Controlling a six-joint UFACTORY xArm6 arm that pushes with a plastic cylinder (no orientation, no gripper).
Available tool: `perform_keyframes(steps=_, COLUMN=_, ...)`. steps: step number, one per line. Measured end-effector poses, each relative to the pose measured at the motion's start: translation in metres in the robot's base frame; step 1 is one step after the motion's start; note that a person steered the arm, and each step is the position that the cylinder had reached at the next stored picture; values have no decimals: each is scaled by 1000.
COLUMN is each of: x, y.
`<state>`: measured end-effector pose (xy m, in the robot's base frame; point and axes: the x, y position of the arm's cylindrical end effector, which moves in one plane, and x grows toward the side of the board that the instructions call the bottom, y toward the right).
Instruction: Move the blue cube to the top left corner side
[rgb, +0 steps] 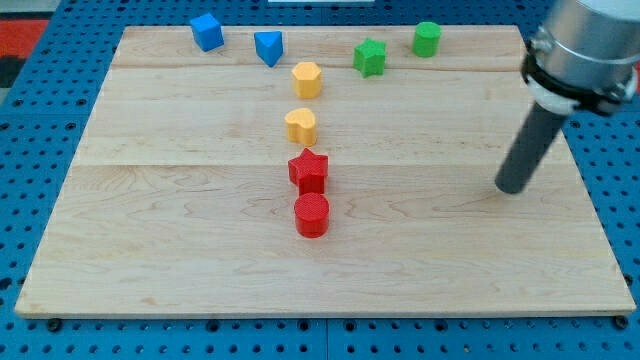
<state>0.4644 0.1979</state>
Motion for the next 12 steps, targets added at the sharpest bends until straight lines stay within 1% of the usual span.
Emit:
perform_keyframes(steps=1, x=-46, y=-29)
perform_keyframes(steps=2, x=-77, y=-49)
perform_keyframes(steps=3, x=-76, y=-54)
perform_keyframes(steps=4, x=-110, y=-86)
perform_keyframes(steps=5, x=-149, y=-86)
perform_keyframes(steps=7, x=-195, y=-120)
perform_keyframes(steps=8, x=-213, y=-138)
perform_keyframes(steps=9, x=-189, y=-157)
perform_keyframes(steps=10, x=-199, y=-204)
perform_keyframes(steps=11, x=-223, y=-235)
perform_keyframes(steps=12, x=-266, y=-219)
